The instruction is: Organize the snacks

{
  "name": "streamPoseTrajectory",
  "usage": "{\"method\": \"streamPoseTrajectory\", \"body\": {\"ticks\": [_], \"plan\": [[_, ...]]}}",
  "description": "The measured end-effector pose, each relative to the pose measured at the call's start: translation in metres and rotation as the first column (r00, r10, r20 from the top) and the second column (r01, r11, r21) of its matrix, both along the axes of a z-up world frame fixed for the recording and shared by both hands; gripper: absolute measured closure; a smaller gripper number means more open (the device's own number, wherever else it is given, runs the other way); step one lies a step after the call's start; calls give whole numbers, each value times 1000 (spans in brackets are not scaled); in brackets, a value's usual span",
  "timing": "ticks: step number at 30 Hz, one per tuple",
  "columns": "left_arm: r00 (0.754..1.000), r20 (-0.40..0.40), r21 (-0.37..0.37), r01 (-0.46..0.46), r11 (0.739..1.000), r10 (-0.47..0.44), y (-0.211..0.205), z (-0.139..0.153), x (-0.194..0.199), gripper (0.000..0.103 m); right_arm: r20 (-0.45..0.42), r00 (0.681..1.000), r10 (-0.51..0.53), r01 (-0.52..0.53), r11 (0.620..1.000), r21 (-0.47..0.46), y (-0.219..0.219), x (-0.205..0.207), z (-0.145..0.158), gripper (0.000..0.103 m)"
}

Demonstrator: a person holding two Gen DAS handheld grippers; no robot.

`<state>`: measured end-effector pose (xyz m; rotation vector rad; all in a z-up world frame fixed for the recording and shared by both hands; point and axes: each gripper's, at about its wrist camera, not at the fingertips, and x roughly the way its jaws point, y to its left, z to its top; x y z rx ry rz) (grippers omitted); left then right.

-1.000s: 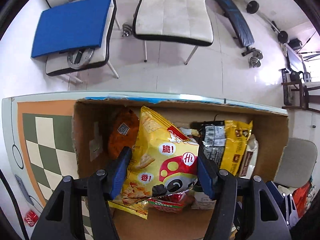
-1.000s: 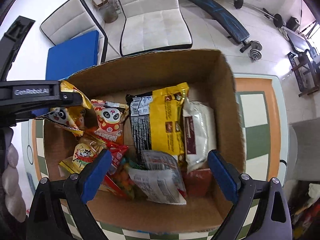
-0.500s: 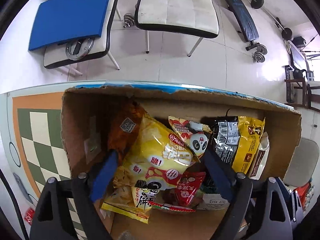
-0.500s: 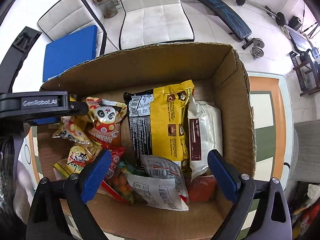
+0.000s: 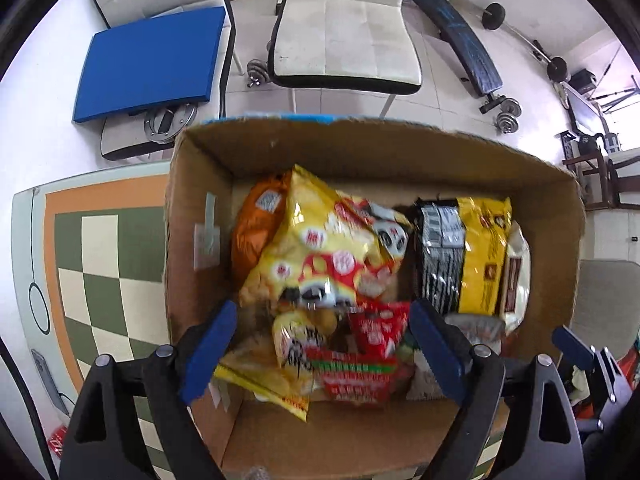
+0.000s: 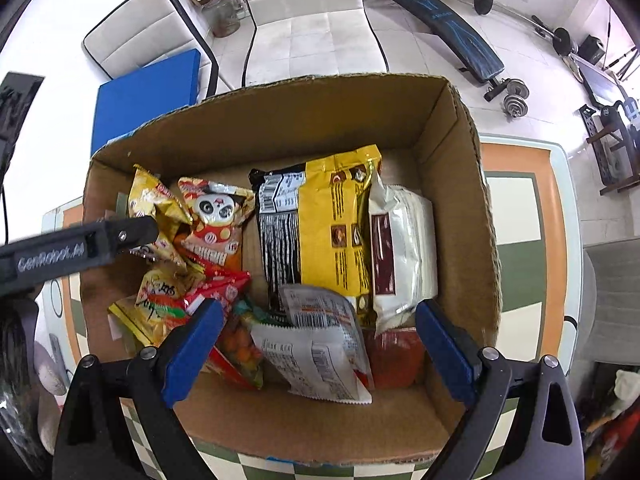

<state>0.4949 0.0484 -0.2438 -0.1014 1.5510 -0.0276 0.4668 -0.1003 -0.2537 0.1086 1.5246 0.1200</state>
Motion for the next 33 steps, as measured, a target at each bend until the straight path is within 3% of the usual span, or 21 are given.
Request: {"method": "streamPoseTrajectory", "body": {"ticks": [10, 17, 33], "plan": [[994, 110, 1, 19, 1000, -19, -7, 46, -44, 14, 29, 1000, -2, 2, 1000, 8, -8, -28, 22, 4], [969, 245, 37, 14, 999, -23, -15, 94, -99, 14, 109, 994, 9, -11, 1000, 17, -13, -62, 66, 4], [919, 394, 73, -10, 997, -19, -28, 168, -226, 14, 283, 959, 35, -48, 998, 39, -26, -178, 172, 4]]}}
